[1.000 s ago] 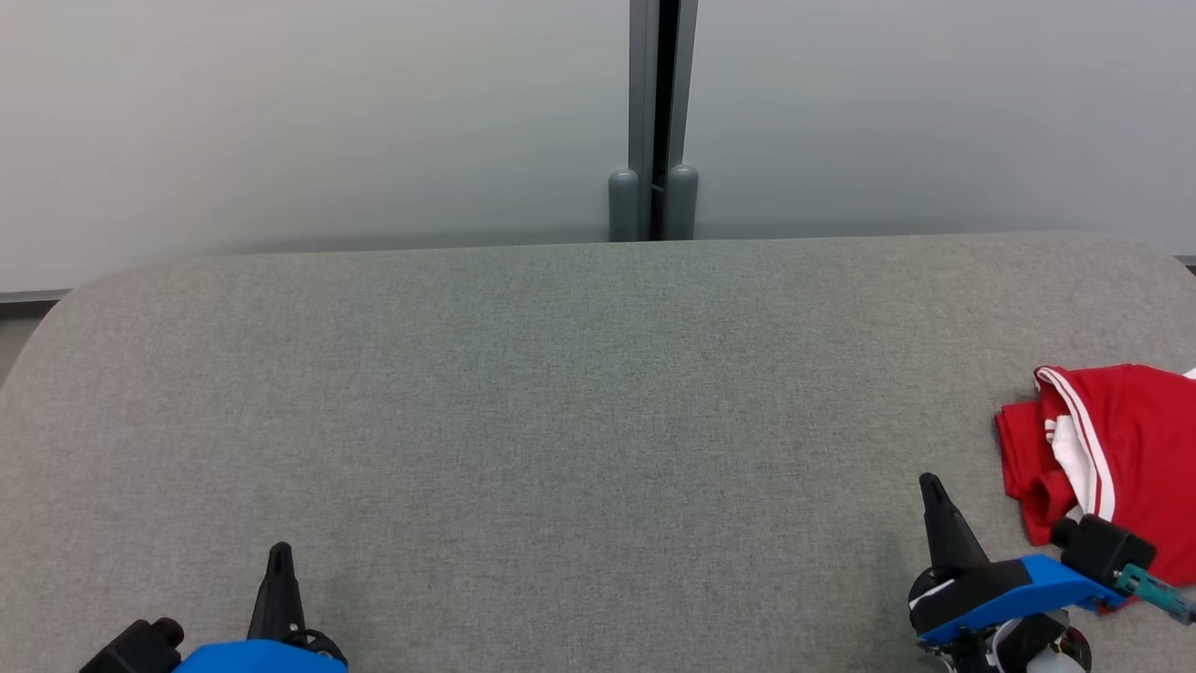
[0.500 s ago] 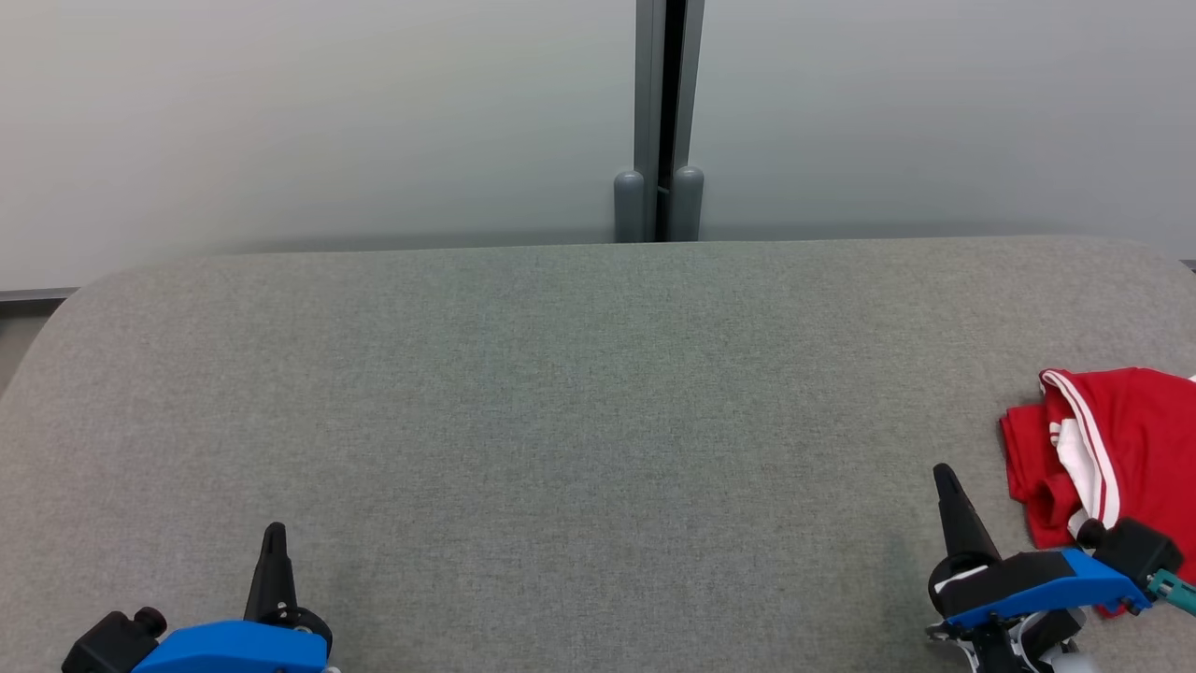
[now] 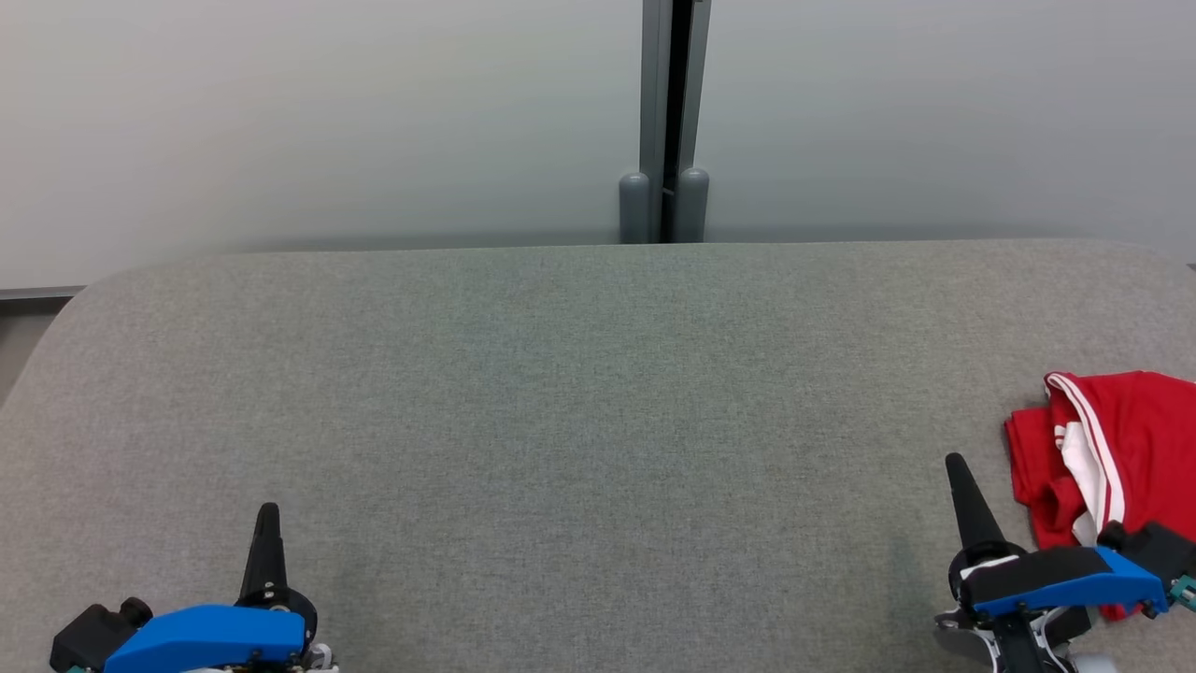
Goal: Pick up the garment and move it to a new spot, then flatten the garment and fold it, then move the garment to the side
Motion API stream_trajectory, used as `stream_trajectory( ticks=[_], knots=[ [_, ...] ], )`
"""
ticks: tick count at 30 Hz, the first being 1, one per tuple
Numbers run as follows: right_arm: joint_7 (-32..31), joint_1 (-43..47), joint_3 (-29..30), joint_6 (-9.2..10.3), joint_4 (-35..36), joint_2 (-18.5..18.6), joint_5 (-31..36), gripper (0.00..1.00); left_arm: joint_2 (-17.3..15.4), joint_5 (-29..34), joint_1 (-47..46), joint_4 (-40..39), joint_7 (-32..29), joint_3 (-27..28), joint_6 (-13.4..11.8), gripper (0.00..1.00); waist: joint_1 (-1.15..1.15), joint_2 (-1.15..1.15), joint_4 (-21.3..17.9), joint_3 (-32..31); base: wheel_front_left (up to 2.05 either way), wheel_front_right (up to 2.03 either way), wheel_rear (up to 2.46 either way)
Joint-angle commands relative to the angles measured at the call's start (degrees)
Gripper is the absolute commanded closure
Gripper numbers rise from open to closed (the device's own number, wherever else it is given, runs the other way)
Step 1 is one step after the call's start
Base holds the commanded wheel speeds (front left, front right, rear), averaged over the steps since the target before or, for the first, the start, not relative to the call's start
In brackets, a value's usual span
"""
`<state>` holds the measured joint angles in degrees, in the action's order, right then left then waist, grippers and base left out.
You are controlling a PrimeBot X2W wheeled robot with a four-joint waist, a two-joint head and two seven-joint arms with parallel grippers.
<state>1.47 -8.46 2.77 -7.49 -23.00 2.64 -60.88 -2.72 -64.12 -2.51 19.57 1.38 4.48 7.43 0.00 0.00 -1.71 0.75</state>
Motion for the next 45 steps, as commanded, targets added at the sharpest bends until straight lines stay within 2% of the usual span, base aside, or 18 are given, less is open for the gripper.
stream_trajectory(
  ticks=[1, 45],
  knots=[
    [-0.5, 0.4, 0.3, -0.01, 1.1, 0.2, -1.8, 1.0, -0.2, -1.5, -1.3, -1.0, -0.4, 0.2, 0.0, 1.0, 0.0, 0.0, 0.0, 0.0, 0.0, 0.0, 0.0],
    [-6.2, 2.0, 3.0, -0.01, 7.2, 0.3, -23.9, 1.0, -0.2, -21.5, -3.4, -4.5, -6.1, 1.7, 0.1, 1.0, 0.0, 0.0, 1.2, -0.4, 0.0, 0.0, 0.0]
  ],
)
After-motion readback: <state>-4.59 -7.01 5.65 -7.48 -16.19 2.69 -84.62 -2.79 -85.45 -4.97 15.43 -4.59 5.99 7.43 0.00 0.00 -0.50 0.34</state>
